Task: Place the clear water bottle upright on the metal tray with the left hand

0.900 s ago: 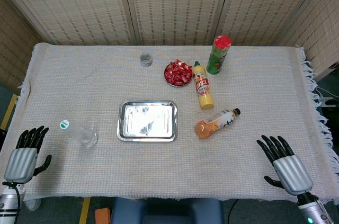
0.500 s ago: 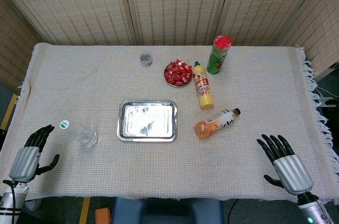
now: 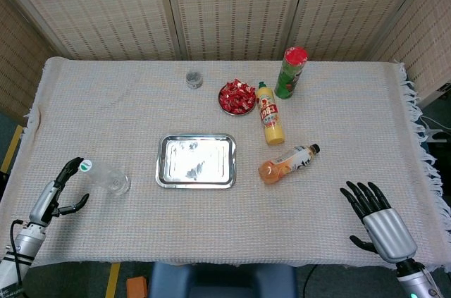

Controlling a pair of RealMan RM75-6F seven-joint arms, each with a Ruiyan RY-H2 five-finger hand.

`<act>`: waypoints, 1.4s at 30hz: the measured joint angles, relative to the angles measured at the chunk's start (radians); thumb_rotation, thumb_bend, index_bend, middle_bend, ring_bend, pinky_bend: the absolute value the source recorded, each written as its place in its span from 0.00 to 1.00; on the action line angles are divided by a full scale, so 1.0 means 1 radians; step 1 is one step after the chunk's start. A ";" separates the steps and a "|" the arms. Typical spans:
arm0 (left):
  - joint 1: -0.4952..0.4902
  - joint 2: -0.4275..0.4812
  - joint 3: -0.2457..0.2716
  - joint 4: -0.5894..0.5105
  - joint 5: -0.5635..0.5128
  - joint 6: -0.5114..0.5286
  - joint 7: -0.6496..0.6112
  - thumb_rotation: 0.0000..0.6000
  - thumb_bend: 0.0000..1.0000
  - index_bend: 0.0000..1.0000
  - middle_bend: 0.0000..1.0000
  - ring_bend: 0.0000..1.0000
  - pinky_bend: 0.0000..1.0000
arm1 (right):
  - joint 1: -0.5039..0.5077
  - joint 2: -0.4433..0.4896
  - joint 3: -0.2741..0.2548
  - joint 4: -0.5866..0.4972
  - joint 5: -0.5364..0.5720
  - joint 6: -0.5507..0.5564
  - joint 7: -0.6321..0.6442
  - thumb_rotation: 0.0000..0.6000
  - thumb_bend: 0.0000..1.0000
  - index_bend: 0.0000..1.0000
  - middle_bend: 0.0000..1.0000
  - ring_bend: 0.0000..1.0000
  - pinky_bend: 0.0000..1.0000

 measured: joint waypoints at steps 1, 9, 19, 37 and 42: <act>-0.005 -0.013 -0.002 0.012 -0.002 -0.004 0.002 1.00 0.36 0.00 0.00 0.00 0.03 | 0.000 0.001 -0.001 0.000 -0.001 0.002 0.002 1.00 0.00 0.00 0.00 0.00 0.00; -0.051 -0.135 -0.019 0.122 -0.031 -0.054 0.071 1.00 0.36 0.00 0.00 0.00 0.03 | -0.003 0.003 -0.002 0.003 -0.004 0.008 0.006 1.00 0.00 0.00 0.00 0.00 0.00; -0.089 -0.177 -0.031 0.140 -0.054 -0.103 0.103 1.00 0.36 0.00 0.00 0.00 0.03 | -0.003 0.003 -0.001 0.000 0.000 0.004 0.004 1.00 0.00 0.00 0.00 0.00 0.00; -0.080 -0.221 -0.076 0.160 -0.131 -0.096 0.148 1.00 0.57 0.53 0.57 0.40 0.50 | 0.004 0.002 -0.001 -0.009 0.017 -0.026 -0.014 1.00 0.00 0.00 0.00 0.00 0.00; -0.069 -0.241 -0.100 0.184 -0.140 -0.039 0.173 1.00 0.57 0.52 0.55 0.40 0.49 | 0.003 0.005 -0.002 -0.013 0.020 -0.028 -0.015 1.00 0.00 0.00 0.00 0.00 0.00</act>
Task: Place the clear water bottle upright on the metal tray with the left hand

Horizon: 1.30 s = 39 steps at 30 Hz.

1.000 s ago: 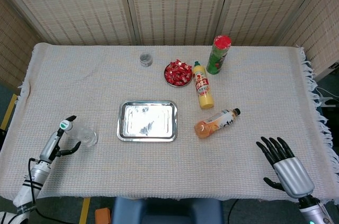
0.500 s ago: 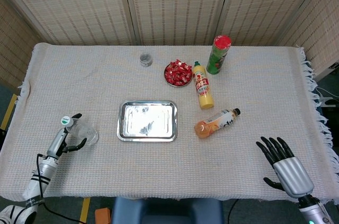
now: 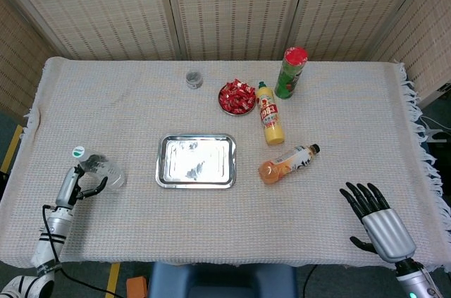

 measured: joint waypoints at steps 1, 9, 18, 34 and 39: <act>0.003 -0.005 -0.007 0.010 -0.003 0.016 0.008 1.00 0.57 0.52 0.55 0.40 0.49 | 0.000 0.001 0.000 0.000 0.000 0.000 0.001 1.00 0.00 0.00 0.00 0.00 0.00; 0.020 -0.073 -0.160 0.222 -0.121 0.143 0.109 1.00 0.57 0.53 0.53 0.37 0.46 | -0.002 0.003 -0.002 -0.001 -0.005 0.004 0.001 1.00 0.00 0.00 0.00 0.00 0.00; 0.041 -0.071 -0.144 0.103 -0.080 0.195 0.086 1.00 0.57 0.48 0.48 0.32 0.43 | 0.002 -0.004 -0.005 -0.006 0.003 -0.018 -0.018 1.00 0.00 0.00 0.00 0.00 0.00; 0.038 -0.029 -0.083 -0.140 -0.027 0.178 0.224 1.00 0.56 0.47 0.47 0.31 0.42 | 0.001 0.010 -0.014 -0.012 -0.010 -0.013 -0.001 1.00 0.00 0.00 0.00 0.00 0.00; 0.043 0.027 -0.098 -0.208 0.013 0.226 0.226 1.00 0.56 0.47 0.47 0.31 0.42 | 0.007 0.007 -0.017 -0.016 -0.005 -0.034 -0.013 1.00 0.00 0.00 0.00 0.00 0.00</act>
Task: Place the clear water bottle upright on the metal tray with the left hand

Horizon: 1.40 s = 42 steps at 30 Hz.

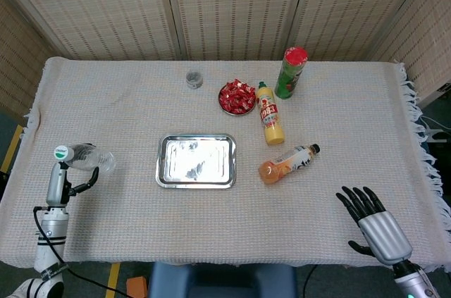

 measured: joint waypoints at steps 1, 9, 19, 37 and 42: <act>0.001 0.013 -0.004 -0.038 0.016 0.019 0.013 1.00 0.56 0.47 0.47 0.31 0.42 | 0.000 0.000 0.000 -0.001 0.000 0.001 -0.001 1.00 0.00 0.00 0.00 0.00 0.00; 0.008 0.097 0.004 -0.307 0.107 0.115 0.268 1.00 0.56 0.46 0.46 0.31 0.42 | 0.000 0.001 0.000 -0.002 0.003 -0.002 -0.005 1.00 0.01 0.00 0.00 0.00 0.00; -0.012 0.064 0.087 -0.139 0.071 -0.083 0.062 1.00 0.56 0.46 0.44 0.29 0.42 | -0.001 0.003 -0.003 -0.005 0.001 -0.001 -0.006 1.00 0.01 0.00 0.00 0.00 0.00; -0.028 0.129 0.090 -0.229 0.096 -0.052 0.031 1.00 0.56 0.45 0.43 0.29 0.43 | -0.001 0.005 -0.004 -0.008 0.000 -0.003 -0.008 1.00 0.01 0.00 0.00 0.00 0.00; -0.071 0.041 0.088 -0.123 0.092 -0.100 0.022 1.00 0.55 0.45 0.43 0.28 0.43 | 0.000 0.007 -0.003 -0.008 -0.001 0.000 -0.003 1.00 0.01 0.00 0.00 0.00 0.00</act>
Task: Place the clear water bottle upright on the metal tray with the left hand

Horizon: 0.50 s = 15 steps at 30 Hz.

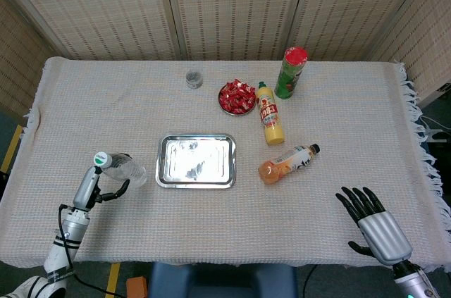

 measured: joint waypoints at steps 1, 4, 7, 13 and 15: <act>-0.007 -0.007 -0.003 -0.002 0.003 0.000 0.011 1.00 0.55 0.45 0.43 0.28 0.43 | -0.001 0.000 0.000 0.000 -0.001 0.002 0.001 1.00 0.01 0.00 0.00 0.00 0.00; -0.037 -0.040 -0.012 -0.016 0.012 -0.009 0.069 1.00 0.56 0.44 0.42 0.27 0.42 | -0.001 0.001 -0.001 0.001 -0.004 0.005 0.004 1.00 0.01 0.00 0.00 0.00 0.00; -0.072 -0.095 -0.023 -0.016 0.012 -0.032 0.129 1.00 0.55 0.43 0.41 0.26 0.42 | -0.002 0.004 -0.001 0.002 -0.005 0.007 0.009 1.00 0.01 0.00 0.00 0.00 0.00; -0.138 -0.230 -0.058 0.059 -0.018 -0.081 0.183 1.00 0.56 0.43 0.41 0.26 0.42 | -0.006 0.010 -0.002 0.005 -0.013 0.025 0.028 1.00 0.01 0.00 0.00 0.00 0.00; -0.157 -0.274 -0.073 0.098 -0.035 -0.094 0.198 1.00 0.56 0.43 0.41 0.26 0.42 | -0.007 0.013 -0.002 0.006 -0.015 0.030 0.034 1.00 0.01 0.00 0.00 0.00 0.00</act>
